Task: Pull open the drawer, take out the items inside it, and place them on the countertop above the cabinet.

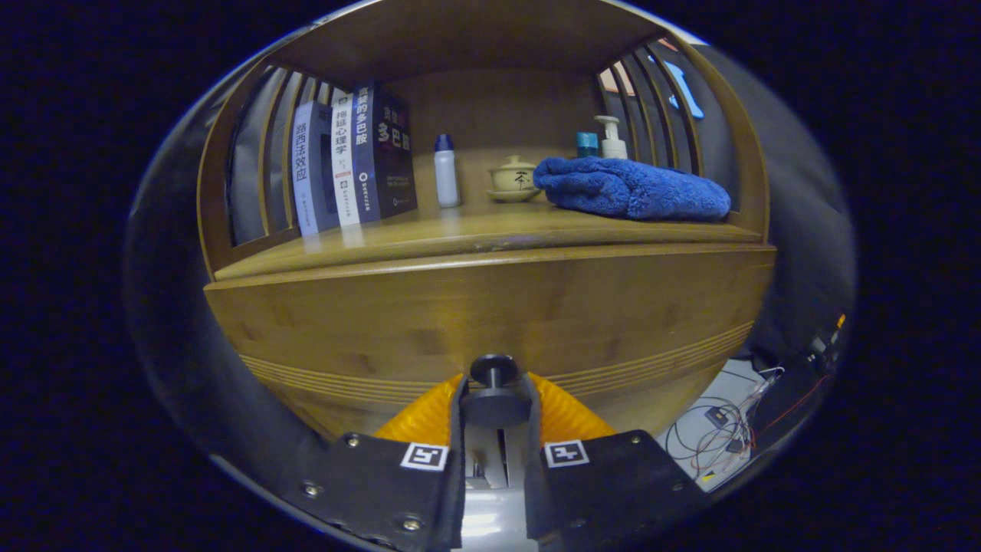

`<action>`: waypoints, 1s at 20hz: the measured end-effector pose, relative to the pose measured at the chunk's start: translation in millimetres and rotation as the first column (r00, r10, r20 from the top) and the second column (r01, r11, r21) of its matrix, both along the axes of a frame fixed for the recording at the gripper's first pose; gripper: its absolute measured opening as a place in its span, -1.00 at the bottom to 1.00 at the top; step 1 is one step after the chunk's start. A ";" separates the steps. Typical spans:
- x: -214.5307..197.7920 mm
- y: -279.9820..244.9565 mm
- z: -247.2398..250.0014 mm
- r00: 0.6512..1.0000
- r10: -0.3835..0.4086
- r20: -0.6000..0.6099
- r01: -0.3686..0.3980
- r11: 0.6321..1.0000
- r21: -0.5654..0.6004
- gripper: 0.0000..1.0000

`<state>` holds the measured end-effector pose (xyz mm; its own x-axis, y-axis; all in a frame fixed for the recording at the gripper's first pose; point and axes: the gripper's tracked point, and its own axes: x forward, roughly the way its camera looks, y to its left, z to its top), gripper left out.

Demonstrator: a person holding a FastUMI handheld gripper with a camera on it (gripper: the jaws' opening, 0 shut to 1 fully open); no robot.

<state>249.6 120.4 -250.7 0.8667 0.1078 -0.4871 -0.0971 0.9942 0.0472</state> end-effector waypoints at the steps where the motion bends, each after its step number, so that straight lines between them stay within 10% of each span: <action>1: -6.3 -1.1 1.2 1.000 -0.003 0.002 0.003 1.000 0.006 -0.36; 20: -152.4 -24.7 15.2 0.997 -0.047 -0.061 0.045 0.998 -0.039 -0.37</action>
